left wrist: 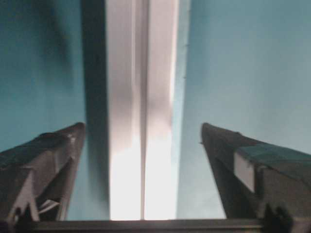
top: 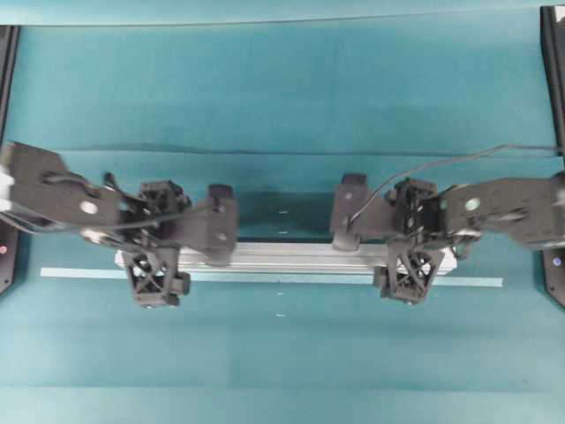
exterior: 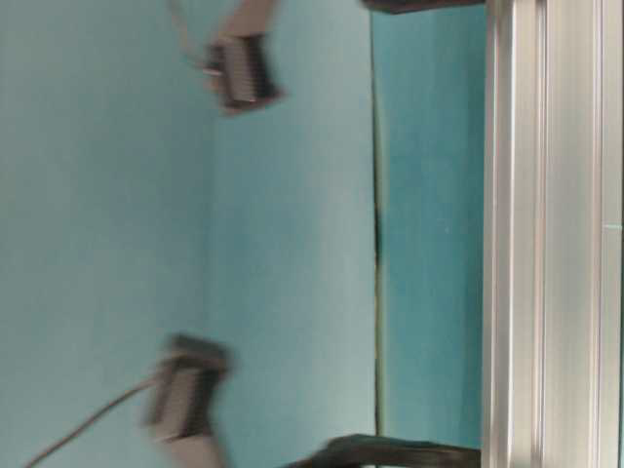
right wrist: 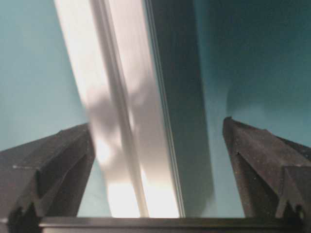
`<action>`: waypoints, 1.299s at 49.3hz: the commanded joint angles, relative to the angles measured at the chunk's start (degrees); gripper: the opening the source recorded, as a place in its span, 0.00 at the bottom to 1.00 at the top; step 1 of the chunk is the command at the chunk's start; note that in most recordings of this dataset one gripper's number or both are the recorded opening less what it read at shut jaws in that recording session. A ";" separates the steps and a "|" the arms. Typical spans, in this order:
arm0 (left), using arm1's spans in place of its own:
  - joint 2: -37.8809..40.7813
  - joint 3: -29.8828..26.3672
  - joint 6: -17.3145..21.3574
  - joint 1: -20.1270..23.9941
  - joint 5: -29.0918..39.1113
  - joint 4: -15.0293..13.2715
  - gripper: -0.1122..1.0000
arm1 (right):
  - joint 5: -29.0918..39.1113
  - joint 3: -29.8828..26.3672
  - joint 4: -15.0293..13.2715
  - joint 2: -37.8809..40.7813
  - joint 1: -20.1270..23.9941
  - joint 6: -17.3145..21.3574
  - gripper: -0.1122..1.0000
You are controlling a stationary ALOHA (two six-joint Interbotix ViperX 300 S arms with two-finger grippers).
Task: Lift the metal rail with both hands.
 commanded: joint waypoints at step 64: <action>-51.94 7.91 -0.09 5.45 -10.72 0.00 0.92 | -17.75 9.05 0.00 -50.80 -7.29 -0.18 0.99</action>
